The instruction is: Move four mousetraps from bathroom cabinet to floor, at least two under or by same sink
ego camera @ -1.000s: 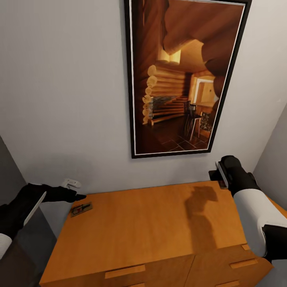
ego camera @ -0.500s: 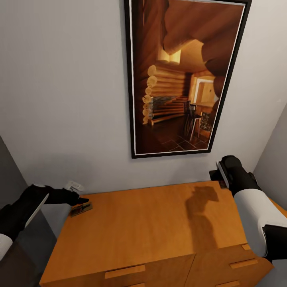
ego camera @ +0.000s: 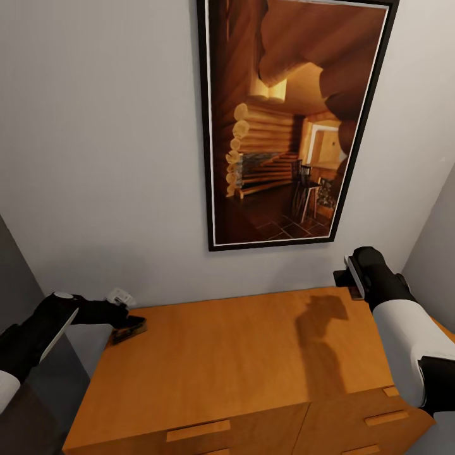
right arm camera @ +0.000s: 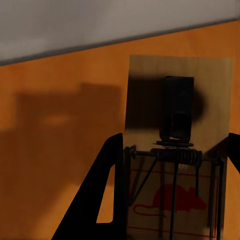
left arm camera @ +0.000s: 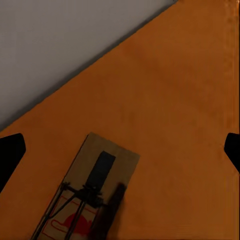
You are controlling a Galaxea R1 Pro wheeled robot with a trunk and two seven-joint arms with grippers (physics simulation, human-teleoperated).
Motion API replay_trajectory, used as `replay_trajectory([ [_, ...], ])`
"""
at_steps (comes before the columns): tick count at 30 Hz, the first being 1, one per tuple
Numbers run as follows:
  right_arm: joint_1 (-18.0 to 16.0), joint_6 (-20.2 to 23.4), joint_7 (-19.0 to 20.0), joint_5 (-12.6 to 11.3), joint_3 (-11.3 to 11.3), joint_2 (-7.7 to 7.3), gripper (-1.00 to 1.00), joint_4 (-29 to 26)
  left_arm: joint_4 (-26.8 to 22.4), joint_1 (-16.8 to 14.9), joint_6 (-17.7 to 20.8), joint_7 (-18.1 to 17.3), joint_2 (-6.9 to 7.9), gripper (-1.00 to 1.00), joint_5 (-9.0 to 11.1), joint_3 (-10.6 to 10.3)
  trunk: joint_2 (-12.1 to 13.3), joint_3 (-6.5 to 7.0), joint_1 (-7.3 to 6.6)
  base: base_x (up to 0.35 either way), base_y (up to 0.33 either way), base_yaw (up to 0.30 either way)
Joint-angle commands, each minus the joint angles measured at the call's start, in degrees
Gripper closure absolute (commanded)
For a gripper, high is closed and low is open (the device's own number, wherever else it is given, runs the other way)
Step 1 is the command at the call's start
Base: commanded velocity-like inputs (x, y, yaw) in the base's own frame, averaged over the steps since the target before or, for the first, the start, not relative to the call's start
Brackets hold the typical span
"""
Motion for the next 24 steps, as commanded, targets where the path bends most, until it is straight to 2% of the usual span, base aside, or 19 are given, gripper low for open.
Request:
replay_trajectory([
  [1, 0.0, 0.2, 0.5, 0.5, -0.1, 0.02, 1.0, 0.0, 0.0, -0.1, 0.3, -0.2, 0.06, -1.0, 0.1, -0.1, -0.1, -0.08, 0.01, 0.0, 0.0, 0.0],
  [9, 0.0, 0.2, 0.5, 0.4, -0.1, 0.0, 1.0, 0.3, 1.3, -0.1, 0.2, -0.1, -0.1, -1.0, 0.1, -0.1, -0.1, -0.08, 0.01, 0.0, 0.0, 0.0],
  [17, 0.0, 0.2, 0.5, 0.2, -0.1, 0.0, 1.0, 0.7, 5.2, -0.1, -0.2, 0.1, -0.14, -1.0, -0.1, -0.3, -0.1, -0.08, 0.01, 0.0, 0.0, 0.0],
  [24, 0.0, 0.2, 0.5, 0.2, -0.1, 0.01, 1.0, 0.9, 6.0, -0.1, -0.3, 0.2, -0.02, -1.0, -0.4, -0.3, -0.1, -0.08, 0.01, 0.0, 0.0, 0.0],
])
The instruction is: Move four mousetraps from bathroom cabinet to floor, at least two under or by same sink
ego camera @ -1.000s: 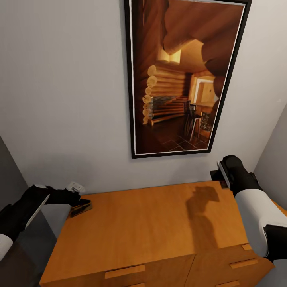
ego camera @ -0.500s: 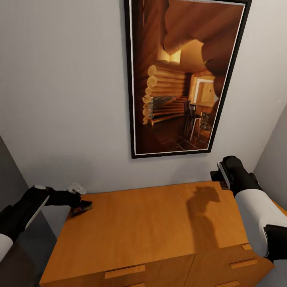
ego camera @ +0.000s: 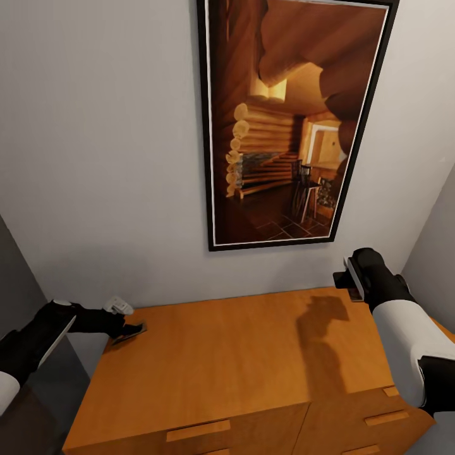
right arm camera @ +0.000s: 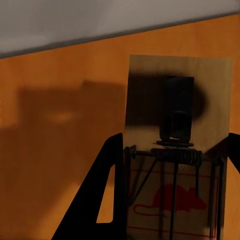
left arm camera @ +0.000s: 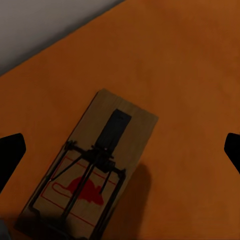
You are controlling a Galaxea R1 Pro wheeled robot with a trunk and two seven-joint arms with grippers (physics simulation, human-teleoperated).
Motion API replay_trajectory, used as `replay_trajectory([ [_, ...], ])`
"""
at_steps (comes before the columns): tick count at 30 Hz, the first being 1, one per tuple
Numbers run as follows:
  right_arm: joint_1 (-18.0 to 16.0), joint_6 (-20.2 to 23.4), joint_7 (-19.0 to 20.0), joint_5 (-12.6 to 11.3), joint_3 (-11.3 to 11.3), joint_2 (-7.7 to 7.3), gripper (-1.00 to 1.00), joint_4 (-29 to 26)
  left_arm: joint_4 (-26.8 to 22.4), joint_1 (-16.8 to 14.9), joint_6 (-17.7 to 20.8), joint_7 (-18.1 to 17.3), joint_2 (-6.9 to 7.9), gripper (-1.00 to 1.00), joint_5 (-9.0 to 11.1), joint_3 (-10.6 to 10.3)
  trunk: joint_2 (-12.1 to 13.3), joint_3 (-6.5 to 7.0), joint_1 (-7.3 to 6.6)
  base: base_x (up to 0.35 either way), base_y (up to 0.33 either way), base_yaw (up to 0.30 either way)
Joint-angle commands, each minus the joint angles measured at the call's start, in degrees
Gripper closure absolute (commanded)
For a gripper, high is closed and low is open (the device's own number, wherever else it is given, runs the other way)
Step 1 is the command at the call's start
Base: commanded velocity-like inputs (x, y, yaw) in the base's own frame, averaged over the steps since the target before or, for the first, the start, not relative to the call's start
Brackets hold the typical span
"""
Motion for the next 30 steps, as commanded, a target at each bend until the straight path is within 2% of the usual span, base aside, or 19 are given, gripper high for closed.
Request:
replay_trajectory([
  [1, 0.0, 0.2, 0.5, 0.5, -0.1, 0.02, 1.0, 0.0, 0.0, -0.1, 0.4, -0.1, 0.05, -1.0, 0.0, -0.1, -0.1, -0.08, 0.01, 0.0, 0.0, 0.0],
  [21, 0.0, 0.2, 0.4, 0.5, -0.1, 0.02, 1.0, 0.1, 0.2, -0.1, 0.4, 0.0, 0.05, -1.0, -0.1, -0.2, -0.1, -0.08, 0.01, 0.0, 0.0, 0.0],
  [30, 0.0, 0.2, 0.4, 0.5, -0.1, 0.02, 1.0, 0.1, 1.0, -0.1, 0.8, 0.0, -0.2, -1.0, -2.6, -0.2, -0.1, -0.08, 0.01, 0.0, 0.0, 0.0],
])
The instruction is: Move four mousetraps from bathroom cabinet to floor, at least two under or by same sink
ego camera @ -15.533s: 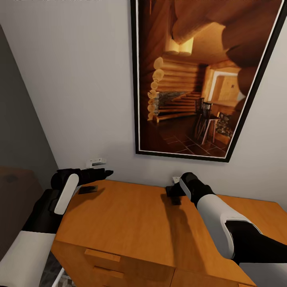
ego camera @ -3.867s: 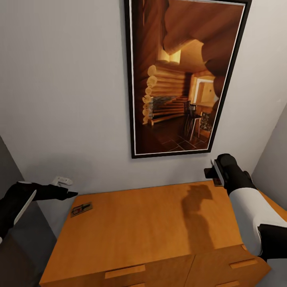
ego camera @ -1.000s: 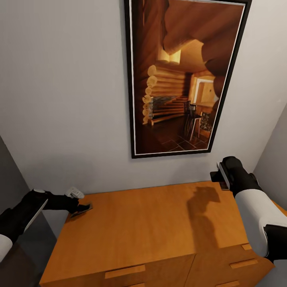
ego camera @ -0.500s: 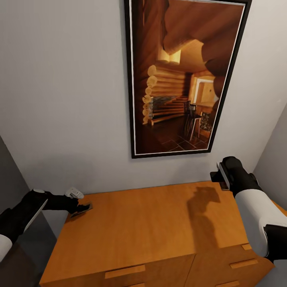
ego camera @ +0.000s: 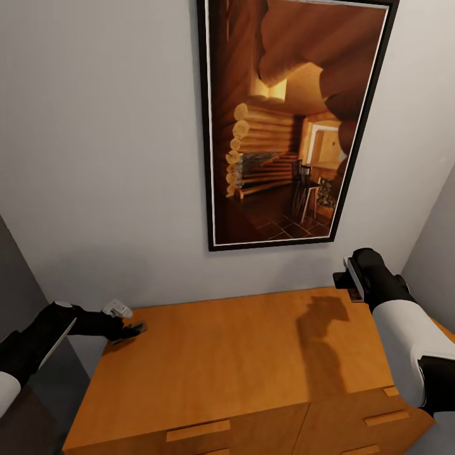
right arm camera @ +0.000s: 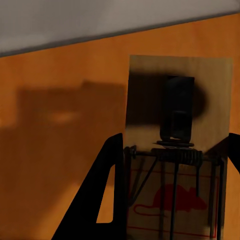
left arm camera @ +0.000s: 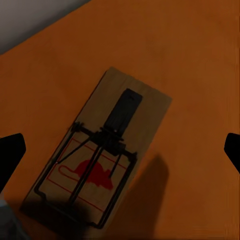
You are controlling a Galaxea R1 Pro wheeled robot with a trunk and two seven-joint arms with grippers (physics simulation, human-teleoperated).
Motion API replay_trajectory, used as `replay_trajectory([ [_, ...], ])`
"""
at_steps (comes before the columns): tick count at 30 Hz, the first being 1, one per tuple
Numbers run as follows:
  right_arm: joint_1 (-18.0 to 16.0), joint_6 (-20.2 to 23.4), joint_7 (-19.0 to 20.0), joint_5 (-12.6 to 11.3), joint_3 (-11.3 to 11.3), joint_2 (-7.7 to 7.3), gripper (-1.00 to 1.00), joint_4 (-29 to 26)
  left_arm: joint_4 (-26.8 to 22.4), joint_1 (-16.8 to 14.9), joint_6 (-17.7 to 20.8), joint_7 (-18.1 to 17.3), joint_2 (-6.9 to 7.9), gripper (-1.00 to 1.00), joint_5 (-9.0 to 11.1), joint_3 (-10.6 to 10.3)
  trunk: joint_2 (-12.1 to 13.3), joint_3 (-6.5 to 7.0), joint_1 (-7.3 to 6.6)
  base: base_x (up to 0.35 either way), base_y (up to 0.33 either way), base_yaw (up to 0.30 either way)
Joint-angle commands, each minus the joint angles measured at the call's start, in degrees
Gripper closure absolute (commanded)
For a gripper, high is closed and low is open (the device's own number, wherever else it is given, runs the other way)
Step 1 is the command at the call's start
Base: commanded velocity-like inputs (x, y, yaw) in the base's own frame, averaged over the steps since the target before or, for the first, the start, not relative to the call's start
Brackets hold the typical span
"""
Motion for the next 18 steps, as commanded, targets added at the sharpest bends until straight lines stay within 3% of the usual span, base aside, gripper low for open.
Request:
replay_trajectory([
  [1, 0.0, 0.2, 0.5, 0.5, -0.1, 0.02, 1.0, -0.1, 0.0, -0.1, 0.3, -0.2, 0.02, -1.0, -0.5, 0.0, -0.1, -0.08, 0.01, 0.0, 0.0, 0.0],
  [6, 0.0, 0.2, 0.5, 0.5, -0.1, 0.02, 1.0, 0.1, 0.4, -0.1, 0.0, -0.3, 0.01, -1.0, -1.8, 0.1, -0.1, -0.08, 0.01, 0.0, 0.0, 0.0],
  [18, 0.0, 0.2, 0.6, 0.6, -0.2, 0.02, 1.0, 0.5, 0.6, -0.1, -0.1, -0.2, -0.03, -1.0, -2.1, 0.3, -0.1, -0.08, 0.01, 0.0, 0.0, 0.0],
])
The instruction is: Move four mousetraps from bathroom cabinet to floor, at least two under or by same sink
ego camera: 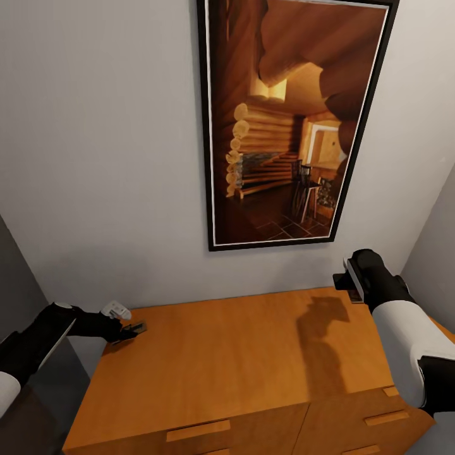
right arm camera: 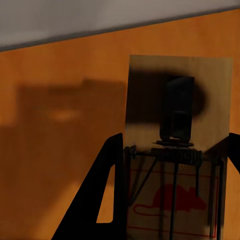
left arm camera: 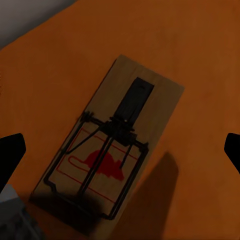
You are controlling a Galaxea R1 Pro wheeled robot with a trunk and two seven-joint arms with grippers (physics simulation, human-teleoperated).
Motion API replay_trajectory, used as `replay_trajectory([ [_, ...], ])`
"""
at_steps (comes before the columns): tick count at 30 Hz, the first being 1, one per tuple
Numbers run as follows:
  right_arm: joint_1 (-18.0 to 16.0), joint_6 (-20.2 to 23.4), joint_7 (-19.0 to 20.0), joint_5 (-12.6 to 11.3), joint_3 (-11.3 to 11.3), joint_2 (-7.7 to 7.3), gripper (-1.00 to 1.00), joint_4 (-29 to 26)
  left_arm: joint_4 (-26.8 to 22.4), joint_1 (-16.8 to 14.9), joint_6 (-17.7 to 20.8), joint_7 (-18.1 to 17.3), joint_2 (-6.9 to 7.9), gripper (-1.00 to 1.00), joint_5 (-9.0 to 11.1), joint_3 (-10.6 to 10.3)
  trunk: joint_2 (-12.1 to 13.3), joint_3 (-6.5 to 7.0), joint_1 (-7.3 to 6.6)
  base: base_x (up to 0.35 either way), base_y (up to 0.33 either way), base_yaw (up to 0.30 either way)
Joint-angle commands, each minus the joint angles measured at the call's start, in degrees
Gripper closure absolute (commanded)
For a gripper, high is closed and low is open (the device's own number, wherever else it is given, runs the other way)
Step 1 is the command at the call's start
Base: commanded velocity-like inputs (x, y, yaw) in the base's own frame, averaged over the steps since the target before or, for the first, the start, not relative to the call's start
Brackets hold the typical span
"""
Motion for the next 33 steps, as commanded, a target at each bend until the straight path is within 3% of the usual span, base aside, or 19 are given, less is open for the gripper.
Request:
replay_trajectory([
  [1, 0.0, 0.2, 0.5, 0.5, -0.1, 0.02, 1.0, 0.0, -0.1, -0.1, 0.2, -0.3, 0.0, -1.0, -0.4, 0.0, -0.1, -0.08, 0.01, 0.0, 0.0, 0.0],
  [17, 0.0, 0.2, 0.5, 0.7, -0.1, -0.02, 1.0, 0.0, 6.0, -0.1, -1.8, 0.1, -0.2, -1.0, -0.6, -0.2, -0.1, -0.08, 0.01, 0.0, 0.0, 0.0],
  [33, 0.0, 0.2, 0.5, 0.7, -0.2, -0.05, 1.0, 0.0, 6.9, -0.1, -2.2, 0.2, -0.25, -1.0, -0.6, -0.3, -0.1, -0.08, 0.01, 0.0, 0.0, 0.0],
])
